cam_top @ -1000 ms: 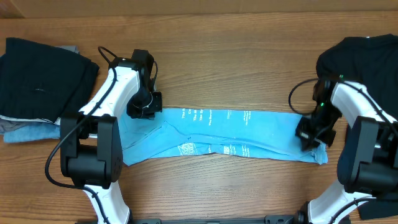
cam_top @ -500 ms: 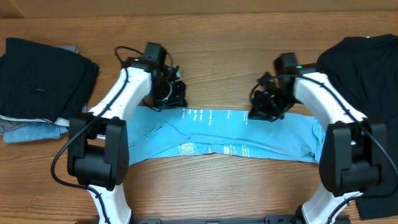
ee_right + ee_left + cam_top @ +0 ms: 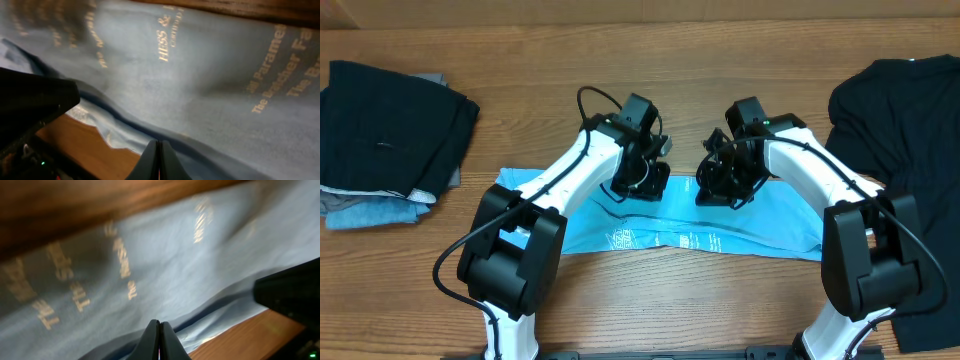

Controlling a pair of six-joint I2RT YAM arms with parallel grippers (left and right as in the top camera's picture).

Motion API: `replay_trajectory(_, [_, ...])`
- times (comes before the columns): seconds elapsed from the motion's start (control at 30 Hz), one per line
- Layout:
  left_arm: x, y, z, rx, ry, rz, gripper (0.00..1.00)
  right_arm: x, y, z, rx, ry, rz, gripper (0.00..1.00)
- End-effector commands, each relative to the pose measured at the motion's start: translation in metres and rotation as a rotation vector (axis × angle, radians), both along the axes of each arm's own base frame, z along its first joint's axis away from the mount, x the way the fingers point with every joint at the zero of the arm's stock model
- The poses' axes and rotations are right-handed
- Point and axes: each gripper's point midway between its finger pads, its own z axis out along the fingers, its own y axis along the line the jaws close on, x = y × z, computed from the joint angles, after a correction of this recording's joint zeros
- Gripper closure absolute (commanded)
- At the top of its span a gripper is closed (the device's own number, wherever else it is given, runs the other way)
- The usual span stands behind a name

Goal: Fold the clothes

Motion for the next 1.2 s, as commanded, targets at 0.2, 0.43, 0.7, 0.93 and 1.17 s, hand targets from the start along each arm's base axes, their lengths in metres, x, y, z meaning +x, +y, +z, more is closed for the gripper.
replay_trajectory(0.2, [-0.022,0.021,-0.027,0.093,0.046,0.019,0.96,-0.030,-0.009,-0.028,-0.018,0.039,0.008,0.96])
replay_trajectory(0.43, [-0.039,0.030,-0.029,0.130,0.112,0.016,0.96,-0.049,-0.014,-0.035,-0.036,0.103,0.008,0.96])
replay_trajectory(0.7, [-0.066,0.050,-0.028,0.220,0.218,0.000,0.96,-0.060,-0.017,-0.033,-0.050,0.154,0.009,0.96])
replay_trajectory(0.93, [-0.065,0.065,-0.032,0.297,0.196,-0.016,0.96,-0.059,-0.019,-0.034,-0.060,0.150,0.007,0.96])
replay_trajectory(1.17, [-0.047,0.084,-0.036,0.374,0.125,0.009,0.96,-0.068,-0.042,-0.037,-0.159,0.196,-0.004,0.96])
